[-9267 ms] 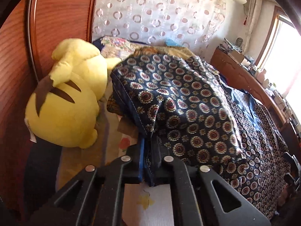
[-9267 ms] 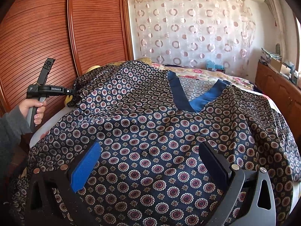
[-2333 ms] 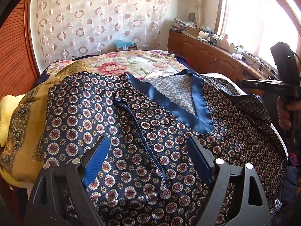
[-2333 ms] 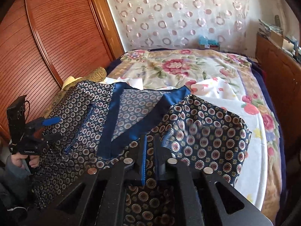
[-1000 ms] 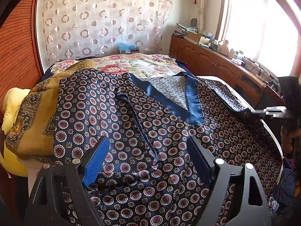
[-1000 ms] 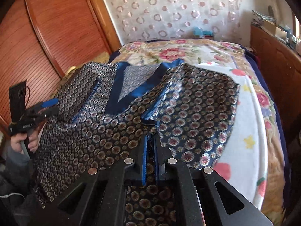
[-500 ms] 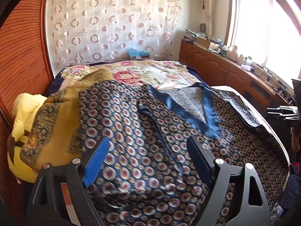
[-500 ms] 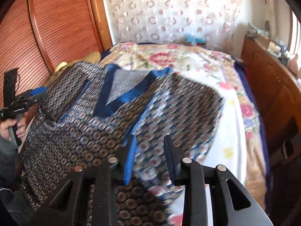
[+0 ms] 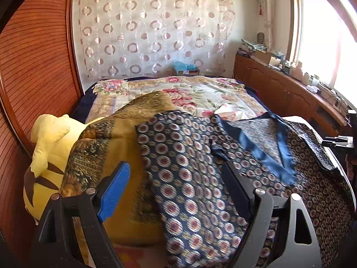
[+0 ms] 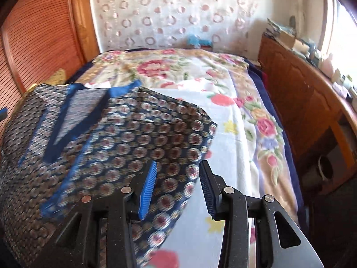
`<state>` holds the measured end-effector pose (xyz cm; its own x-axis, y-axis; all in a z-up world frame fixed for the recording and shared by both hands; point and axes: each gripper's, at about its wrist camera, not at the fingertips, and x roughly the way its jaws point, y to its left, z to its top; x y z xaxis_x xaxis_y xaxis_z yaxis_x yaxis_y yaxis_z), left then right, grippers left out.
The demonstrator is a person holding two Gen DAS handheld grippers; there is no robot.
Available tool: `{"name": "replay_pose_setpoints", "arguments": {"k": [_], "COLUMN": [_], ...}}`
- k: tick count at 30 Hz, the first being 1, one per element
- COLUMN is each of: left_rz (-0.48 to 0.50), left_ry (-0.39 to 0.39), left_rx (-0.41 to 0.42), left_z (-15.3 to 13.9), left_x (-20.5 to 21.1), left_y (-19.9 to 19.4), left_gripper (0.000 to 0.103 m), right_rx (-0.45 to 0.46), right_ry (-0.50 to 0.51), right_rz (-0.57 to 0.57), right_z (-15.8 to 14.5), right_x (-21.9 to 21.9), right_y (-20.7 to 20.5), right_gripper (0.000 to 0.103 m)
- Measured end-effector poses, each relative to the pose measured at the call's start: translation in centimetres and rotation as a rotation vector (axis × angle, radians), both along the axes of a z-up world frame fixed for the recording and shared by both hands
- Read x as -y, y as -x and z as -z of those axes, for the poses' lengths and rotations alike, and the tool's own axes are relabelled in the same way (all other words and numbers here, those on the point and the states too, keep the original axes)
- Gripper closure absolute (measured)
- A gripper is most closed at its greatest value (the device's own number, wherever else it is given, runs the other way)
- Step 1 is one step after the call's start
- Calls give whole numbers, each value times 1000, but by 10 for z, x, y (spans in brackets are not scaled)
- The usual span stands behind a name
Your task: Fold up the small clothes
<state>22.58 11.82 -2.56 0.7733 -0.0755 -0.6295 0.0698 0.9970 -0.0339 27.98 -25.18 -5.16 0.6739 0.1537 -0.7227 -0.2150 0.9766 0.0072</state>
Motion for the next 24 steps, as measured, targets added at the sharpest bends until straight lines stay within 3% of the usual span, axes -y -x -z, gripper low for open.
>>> {"name": "replay_pose_setpoints", "arguments": {"k": [6, 11, 13, 15, 19, 21, 24], "left_rz": [-19, -49, -48, -48, -46, -47, -44], "left_ry": [7, 34, 39, 36, 37, 34, 39], "left_rx": [-50, -75, -84, -92, -100, -103, -108], "left_z": [6, 9, 11, 13, 15, 15, 16], "left_x": [-21, -32, -34, -34, -34, -35, -36], "left_y": [-29, -42, -47, -51, -54, -56, -59], "left_gripper": [36, 36, 36, 36, 36, 36, 36], "right_rx": [-24, -18, -26, -42, 39, 85, 75], "right_ry": [-1, 32, 50, 52, 134, 102, 108], "right_rz": [59, -7, -65, -105, -64, -5, 30], "right_z": [15, 13, 12, 11, -1, -13, -10], "right_x": [12, -4, -13, -17, -9, 6, 13], "right_y": [-38, -50, -53, -57, -60, -61, -69], "right_gripper": [62, 63, 84, 99, 101, 101, 101]}}
